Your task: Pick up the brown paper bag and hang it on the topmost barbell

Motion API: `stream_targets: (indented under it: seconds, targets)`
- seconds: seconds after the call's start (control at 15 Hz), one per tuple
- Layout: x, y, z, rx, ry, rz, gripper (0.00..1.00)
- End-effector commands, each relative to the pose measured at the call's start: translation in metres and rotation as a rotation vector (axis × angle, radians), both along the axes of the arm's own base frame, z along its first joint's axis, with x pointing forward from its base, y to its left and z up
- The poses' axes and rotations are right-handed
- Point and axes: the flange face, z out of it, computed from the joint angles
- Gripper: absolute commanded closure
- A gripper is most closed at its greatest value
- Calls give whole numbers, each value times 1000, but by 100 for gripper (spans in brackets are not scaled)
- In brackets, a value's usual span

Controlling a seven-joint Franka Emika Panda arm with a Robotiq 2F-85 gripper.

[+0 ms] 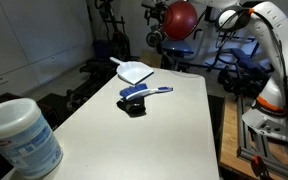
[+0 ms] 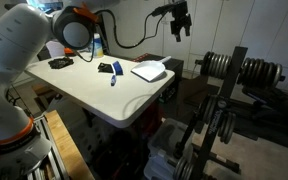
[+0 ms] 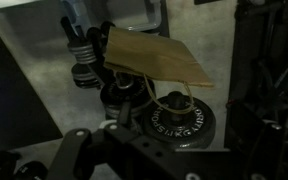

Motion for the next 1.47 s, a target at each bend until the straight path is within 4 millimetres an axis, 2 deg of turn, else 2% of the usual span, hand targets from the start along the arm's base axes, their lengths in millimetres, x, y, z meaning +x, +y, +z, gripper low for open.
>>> stream_targets:
  seconds: [0.0,0.47,1.07,1.4]
  targets:
    - [-14,4,2,-63,143,117,0]
    - [-18,27,10,-266,317,334,0]
    - [-34,99,31,-416,541,634,0]
    - [-51,131,28,-381,594,642,0]
